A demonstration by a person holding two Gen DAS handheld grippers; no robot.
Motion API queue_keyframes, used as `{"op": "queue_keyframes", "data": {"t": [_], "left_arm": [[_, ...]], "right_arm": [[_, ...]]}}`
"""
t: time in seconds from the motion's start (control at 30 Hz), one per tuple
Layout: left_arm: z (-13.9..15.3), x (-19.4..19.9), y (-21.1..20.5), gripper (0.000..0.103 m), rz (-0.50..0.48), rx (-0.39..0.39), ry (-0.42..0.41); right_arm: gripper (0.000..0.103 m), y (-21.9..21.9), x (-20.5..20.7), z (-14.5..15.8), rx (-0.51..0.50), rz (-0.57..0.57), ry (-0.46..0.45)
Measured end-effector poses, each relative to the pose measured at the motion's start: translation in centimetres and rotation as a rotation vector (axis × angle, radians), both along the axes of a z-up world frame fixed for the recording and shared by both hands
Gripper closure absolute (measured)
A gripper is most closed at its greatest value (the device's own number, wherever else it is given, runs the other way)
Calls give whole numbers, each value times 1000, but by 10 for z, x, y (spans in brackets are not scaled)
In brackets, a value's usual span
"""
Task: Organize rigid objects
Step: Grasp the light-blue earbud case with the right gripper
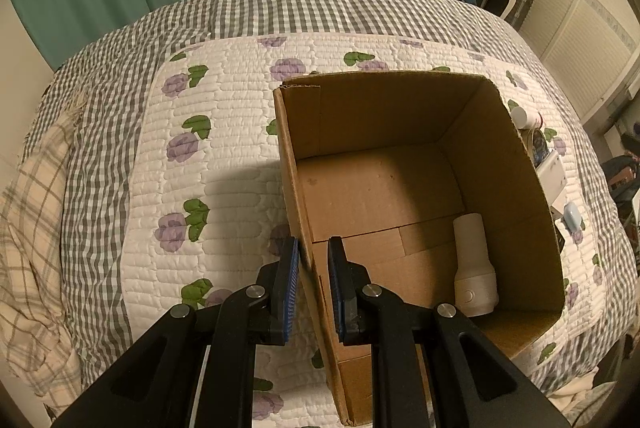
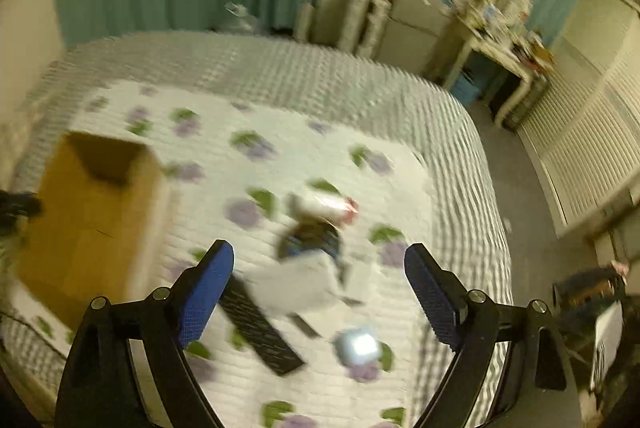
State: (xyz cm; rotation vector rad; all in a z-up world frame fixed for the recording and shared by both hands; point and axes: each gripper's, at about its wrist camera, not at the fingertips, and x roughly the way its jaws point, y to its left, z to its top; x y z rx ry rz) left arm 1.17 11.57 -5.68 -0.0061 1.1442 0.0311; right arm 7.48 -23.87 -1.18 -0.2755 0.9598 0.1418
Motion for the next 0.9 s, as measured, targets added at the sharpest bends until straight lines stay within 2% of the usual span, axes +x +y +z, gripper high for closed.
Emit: {"op": "queue_keyframes", "data": {"t": [0.13,0.27,0.4,0.63,0.73,0.8,0.9], "left_arm": [[0,0,0,88,3,2,5],[-1,0,0,88,9,2,13],[-2,1,0,88,10,9,15],[-3,2,1,88,13,8,21],[-3,2,1,88,12,6,21],[-4,2,1,88,13,2,23],[-6,2,2,88,15,-4,29]], "right_arm": [[16,-41,6,-44,3,-72,76],[34,-68,9,-95,-14,-112,191],[43,-87,8,-142,-39,-136,300],[44,-98,0,-170,10,-142,368],[44,-92,0,-179,-6,-129,390],[51,-90,-2,-184,-16,-126,399],[51,-90,-4,-185,-11,-130,394]]}}
